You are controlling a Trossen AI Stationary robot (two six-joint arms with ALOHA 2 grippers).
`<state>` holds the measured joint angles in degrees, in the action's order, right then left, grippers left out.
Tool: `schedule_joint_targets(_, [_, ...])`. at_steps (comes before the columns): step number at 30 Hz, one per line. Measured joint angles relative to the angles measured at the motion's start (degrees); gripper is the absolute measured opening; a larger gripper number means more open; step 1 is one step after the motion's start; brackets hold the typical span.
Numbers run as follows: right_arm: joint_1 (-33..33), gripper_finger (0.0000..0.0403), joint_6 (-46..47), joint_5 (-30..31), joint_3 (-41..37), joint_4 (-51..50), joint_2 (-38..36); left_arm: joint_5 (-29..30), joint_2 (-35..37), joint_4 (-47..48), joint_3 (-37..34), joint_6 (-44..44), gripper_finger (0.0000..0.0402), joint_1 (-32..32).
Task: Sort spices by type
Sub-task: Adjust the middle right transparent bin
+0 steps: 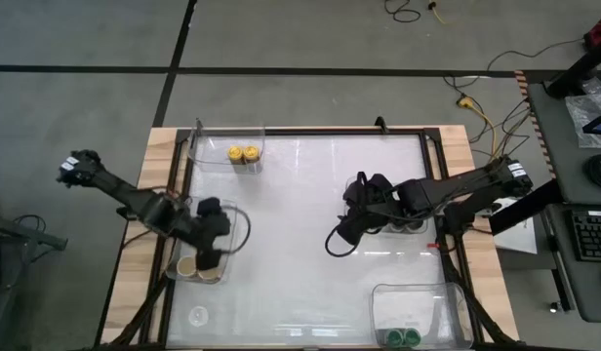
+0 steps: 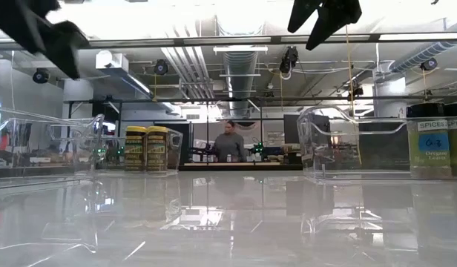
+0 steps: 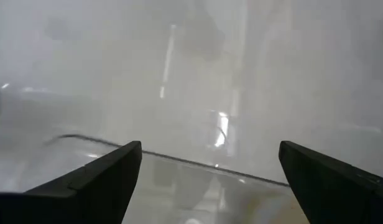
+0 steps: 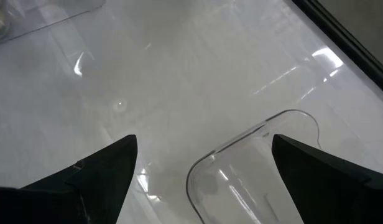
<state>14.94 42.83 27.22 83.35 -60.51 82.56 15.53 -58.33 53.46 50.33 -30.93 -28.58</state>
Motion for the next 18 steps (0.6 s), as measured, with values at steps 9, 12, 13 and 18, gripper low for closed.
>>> schedule_joint_targets(9, [0.1, 0.0364, 1.2, -0.1, 0.0, 0.2, 0.0, 0.7, 5.1, 2.6, -2.9, 9.1, 0.0363, 17.2])
schedule_joint_targets(12, [0.1, 0.0364, 1.4, -0.1, 0.0, 0.2, 0.0, 2.6, 6.9, 4.7, -3.3, 10.5, 0.0363, 22.0])
schedule_joint_targets(13, [0.1, 0.0363, 1.4, -0.1, 0.0, 0.2, 0.0, 3.5, 7.4, 5.3, -3.4, 10.5, 0.0363, 23.6])
schedule_joint_targets(18, [0.0, 0.0363, 1.3, -0.1, 0.0, 0.4, 0.0, 4.1, 9.6, 8.9, -5.6, 10.1, 0.0363, 30.2])
